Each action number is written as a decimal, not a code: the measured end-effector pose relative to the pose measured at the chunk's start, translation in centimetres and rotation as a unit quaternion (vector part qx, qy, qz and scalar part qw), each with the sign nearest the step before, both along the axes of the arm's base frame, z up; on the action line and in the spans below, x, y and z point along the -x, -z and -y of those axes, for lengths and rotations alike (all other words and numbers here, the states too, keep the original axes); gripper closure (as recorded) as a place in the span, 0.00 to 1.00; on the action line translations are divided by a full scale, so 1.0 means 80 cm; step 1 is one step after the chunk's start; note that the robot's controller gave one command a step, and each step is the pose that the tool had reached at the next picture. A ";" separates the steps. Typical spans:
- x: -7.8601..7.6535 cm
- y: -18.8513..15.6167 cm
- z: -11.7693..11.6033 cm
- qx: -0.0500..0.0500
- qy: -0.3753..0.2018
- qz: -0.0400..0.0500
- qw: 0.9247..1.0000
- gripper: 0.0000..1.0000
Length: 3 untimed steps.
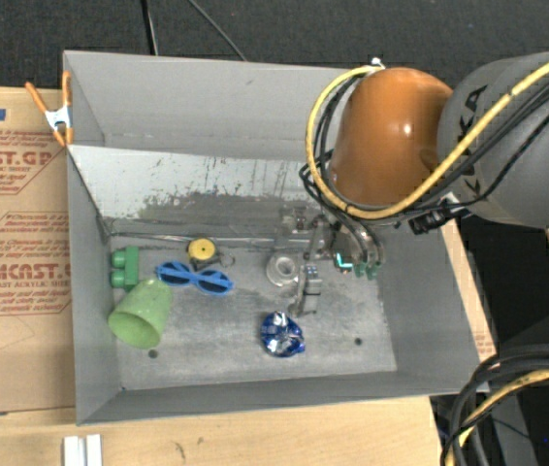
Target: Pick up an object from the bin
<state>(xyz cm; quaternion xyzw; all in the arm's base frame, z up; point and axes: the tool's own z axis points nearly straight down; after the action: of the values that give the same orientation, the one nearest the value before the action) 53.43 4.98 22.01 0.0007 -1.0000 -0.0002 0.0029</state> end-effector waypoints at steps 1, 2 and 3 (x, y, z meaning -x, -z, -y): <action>0.069 0.081 -0.018 0.000 -0.015 -0.003 1.000 0.00; 0.019 0.190 -0.011 0.000 -0.133 0.002 0.991 0.00; 0.032 0.184 0.004 0.000 -0.150 0.002 0.989 0.00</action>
Offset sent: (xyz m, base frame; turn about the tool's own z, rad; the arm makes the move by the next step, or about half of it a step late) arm -0.0514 0.0126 -0.0606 -0.0268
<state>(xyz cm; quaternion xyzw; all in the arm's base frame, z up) 50.91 4.69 7.30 0.1509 -0.9886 -0.0002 0.0006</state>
